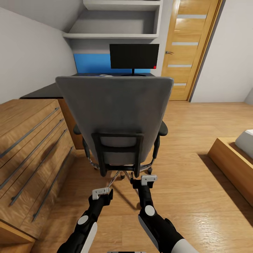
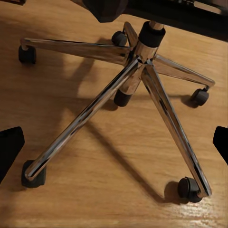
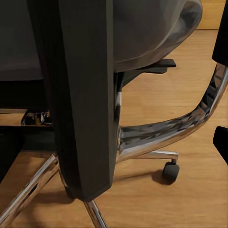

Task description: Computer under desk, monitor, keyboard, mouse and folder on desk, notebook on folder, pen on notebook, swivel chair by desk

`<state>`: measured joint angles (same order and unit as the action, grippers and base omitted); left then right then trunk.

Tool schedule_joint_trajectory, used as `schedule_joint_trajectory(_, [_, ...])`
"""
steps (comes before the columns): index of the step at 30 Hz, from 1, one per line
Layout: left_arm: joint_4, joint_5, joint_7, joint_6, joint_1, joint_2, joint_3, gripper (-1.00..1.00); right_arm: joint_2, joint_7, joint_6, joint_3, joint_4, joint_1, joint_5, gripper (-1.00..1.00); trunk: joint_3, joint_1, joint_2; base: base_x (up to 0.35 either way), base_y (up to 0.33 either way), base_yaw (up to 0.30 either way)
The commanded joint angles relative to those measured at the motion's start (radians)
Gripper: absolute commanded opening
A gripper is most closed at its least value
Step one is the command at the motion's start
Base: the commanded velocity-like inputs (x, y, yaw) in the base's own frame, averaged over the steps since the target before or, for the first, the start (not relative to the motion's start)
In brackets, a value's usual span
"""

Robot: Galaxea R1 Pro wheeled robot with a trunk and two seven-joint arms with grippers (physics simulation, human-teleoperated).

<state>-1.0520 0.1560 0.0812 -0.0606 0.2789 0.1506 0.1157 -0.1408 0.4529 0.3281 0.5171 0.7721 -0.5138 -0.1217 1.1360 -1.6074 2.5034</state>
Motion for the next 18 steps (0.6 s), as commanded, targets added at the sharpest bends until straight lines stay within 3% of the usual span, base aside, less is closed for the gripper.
schedule_joint_trajectory(1, [-0.002,0.01,0.007,-0.003,0.0,0.0,0.003,1.0,0.001,0.004,0.006,0.005,-0.001,-0.001,-0.01,1.0,0.001,0.0,0.0,0.0,0.0,0.0])
schedule_joint_trajectory(18, [-0.004,0.01,0.004,0.092,0.0,-0.004,0.001,1.0,0.0,0.005,0.006,0.007,-0.001,0.0,-0.01,1.0,0.001,0.0,0.0,0.0,0.0,0.0])
